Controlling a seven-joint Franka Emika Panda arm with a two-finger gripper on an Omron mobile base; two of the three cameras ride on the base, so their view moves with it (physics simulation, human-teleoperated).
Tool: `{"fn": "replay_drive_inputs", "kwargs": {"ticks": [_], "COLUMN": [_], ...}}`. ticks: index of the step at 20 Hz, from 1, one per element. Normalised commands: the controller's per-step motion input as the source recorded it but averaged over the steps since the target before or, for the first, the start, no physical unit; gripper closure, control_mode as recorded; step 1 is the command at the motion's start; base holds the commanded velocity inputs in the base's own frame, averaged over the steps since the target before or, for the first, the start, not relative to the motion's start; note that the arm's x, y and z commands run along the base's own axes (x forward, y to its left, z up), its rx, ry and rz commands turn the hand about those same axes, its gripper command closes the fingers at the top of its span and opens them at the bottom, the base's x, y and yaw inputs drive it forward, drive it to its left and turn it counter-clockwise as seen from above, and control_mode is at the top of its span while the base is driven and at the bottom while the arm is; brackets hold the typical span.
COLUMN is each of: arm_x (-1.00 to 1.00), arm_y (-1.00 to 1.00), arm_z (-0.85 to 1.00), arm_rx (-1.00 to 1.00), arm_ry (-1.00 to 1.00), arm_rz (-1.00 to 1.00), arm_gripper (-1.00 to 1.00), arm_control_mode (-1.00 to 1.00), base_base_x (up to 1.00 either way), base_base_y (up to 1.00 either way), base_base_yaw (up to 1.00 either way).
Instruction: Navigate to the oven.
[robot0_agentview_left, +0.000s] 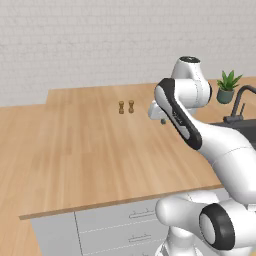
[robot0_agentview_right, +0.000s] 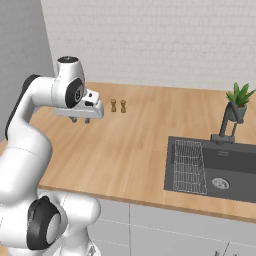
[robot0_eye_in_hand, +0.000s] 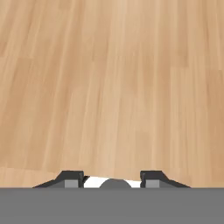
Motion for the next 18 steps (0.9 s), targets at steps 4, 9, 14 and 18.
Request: {"fn": "replay_drive_inputs", "kwargs": {"ticks": [4, 9, 14, 18], "arm_x": [-0.45, -0.87, -0.63, 0.00], "arm_y": [-0.01, -0.07, -0.05, 0.00], "arm_z": [-0.02, -0.22, -0.23, 0.00], "arm_rx": [0.00, 0.00, 0.00, 0.00], "arm_ry": [0.00, 0.00, -0.01, 0.00], "arm_rz": [0.00, 0.00, 0.00, 0.00], "arm_gripper": [-1.00, -1.00, -1.00, -1.00], "arm_control_mode": [-1.00, -1.00, 1.00, 1.00], "base_base_x": [0.00, 0.00, -0.14, -0.72], "base_base_y": [0.00, 0.00, -0.06, -0.30], "base_base_yaw": [0.00, 0.00, 0.00, -0.19]}}
